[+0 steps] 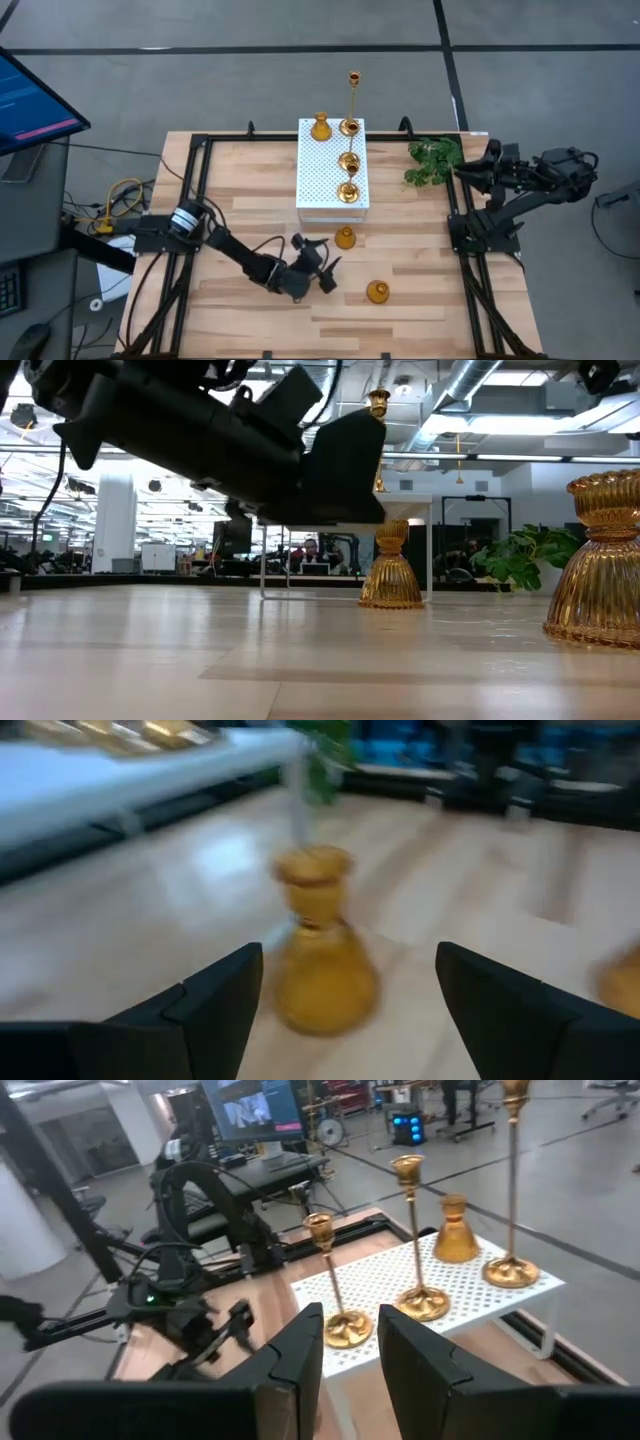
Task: Pick & Place candle stick holders
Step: Align the top orange candle holder with the other orange candle holder on the shelf
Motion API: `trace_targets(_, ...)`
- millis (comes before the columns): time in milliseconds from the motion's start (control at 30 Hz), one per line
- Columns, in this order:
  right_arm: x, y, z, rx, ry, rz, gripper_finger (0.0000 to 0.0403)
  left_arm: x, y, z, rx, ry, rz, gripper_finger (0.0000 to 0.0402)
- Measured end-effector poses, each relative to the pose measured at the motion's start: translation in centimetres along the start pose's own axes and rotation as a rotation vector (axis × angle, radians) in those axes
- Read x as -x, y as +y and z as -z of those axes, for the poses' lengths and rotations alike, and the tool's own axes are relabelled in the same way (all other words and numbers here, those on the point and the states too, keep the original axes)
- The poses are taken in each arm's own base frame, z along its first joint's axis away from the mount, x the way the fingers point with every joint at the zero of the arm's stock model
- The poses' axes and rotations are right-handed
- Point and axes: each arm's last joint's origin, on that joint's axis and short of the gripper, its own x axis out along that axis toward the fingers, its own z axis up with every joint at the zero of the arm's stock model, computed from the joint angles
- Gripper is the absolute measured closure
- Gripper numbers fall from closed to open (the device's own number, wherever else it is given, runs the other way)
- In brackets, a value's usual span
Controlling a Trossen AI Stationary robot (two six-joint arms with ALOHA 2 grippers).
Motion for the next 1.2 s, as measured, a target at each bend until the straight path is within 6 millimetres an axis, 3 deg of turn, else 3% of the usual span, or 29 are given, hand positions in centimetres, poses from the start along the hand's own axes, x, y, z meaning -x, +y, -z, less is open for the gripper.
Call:
trace_targets(133, 0.0, 0.0, 0.0, 0.0, 0.005, -0.014, 0.0312, -0.2, 0.5, -0.1, 0.027, -0.035, -0.119, 0.0103)
trace_targets(500, 0.0, 0.1, 0.0, 0.025, 0.015, -0.045, 0.0312, -1.7, 0.4, -1.2, 0.102, -0.034, -0.077, 0.0103)
trace_targets(933, 0.0, 0.2, 0.1, 0.028, 0.026, -0.076, 0.0312, -3.1, -2.0, 0.2, 0.085, -0.033, -0.085, 0.0103)
trace_targets(1200, 0.0, 0.2, 0.1, 0.028, 0.029, -0.085, 0.0312, -4.0, -1.6, 0.2, 0.064, -0.034, -0.112, 0.0103)
